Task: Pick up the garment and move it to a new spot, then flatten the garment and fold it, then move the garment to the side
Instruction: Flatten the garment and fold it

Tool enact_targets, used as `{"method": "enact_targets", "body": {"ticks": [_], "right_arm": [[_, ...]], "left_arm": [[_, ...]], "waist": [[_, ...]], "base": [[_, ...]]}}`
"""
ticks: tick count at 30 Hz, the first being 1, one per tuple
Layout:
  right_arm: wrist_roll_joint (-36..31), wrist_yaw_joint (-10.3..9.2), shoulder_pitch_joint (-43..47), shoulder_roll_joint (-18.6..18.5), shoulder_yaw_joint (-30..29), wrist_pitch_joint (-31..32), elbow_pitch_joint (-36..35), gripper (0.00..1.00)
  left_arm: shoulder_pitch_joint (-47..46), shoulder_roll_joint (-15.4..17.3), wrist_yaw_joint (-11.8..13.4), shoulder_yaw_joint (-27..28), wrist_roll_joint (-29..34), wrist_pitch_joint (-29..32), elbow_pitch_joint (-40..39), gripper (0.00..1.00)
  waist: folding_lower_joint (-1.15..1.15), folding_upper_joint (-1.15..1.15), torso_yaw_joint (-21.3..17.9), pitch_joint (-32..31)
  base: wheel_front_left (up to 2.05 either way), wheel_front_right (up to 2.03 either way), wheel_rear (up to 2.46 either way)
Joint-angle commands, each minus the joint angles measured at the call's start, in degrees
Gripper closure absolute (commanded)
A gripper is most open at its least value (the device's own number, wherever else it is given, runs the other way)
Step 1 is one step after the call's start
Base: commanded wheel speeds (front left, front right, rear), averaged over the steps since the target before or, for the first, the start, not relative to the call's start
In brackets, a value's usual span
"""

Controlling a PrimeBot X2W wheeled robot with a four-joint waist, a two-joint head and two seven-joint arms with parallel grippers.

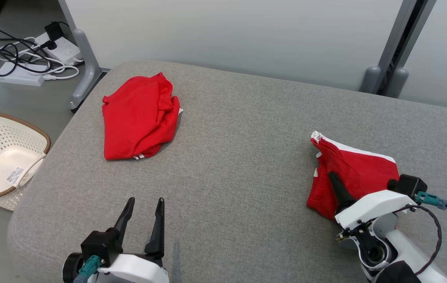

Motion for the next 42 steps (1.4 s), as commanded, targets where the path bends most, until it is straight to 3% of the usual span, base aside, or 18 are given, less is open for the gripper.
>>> {"method": "enact_targets", "body": {"ticks": [1, 18, 24, 34, 38, 42], "right_arm": [[0.8, 0.0, -0.4, 0.3, 0.1, -0.2, 0.1, 0.0], [5.4, 0.0, 0.8, 3.7, 10.1, 5.8, -7.0, 0.0], [4.0, 0.0, -0.5, 0.2, 9.4, 2.2, -11.0, 0.0], [-14.1, 0.0, -1.6, -13.0, 9.3, -6.8, -13.7, 0.0], [-22.3, 0.0, 0.1, -15.3, 6.0, -8.0, -13.7, 0.0], [-29.9, 0.0, 2.7, -13.8, -1.8, -8.3, -16.4, 0.0]], "left_arm": [[0.0, 0.2, 0.2, 0.0, -0.4, -0.1, -0.2, 0.0], [0.4, 0.2, 0.2, 0.9, 0.2, -0.1, -0.3, 0.0], [0.8, 0.2, 0.0, 1.9, 0.8, -0.1, -1.3, 0.0], [-0.2, 0.2, 0.3, 3.9, -1.9, -0.1, -5.0, 0.0], [-0.7, 0.2, 0.3, 4.0, -1.5, -0.1, -6.2, 0.0], [-0.3, 0.2, 0.6, 4.8, -1.3, -0.1, -7.0, 0.0]], "waist": [[0.0, 0.0, 0.0, 0.1], [0.0, 0.0, -3.3, -0.7], [0.0, 0.0, -6.3, -1.8], [0.0, 0.0, -12.3, -2.7], [0.0, 0.0, -14.3, -2.6], [0.0, 0.0, -16.1, -2.3]], "base": [[0.0, 0.0, 0.0], [0.0, 0.0, 0.0], [0.0, 0.0, 0.0], [0.0, 0.0, 0.0], [0.0, 0.0, 0.0], [0.0, 0.0, 0.0]]}}
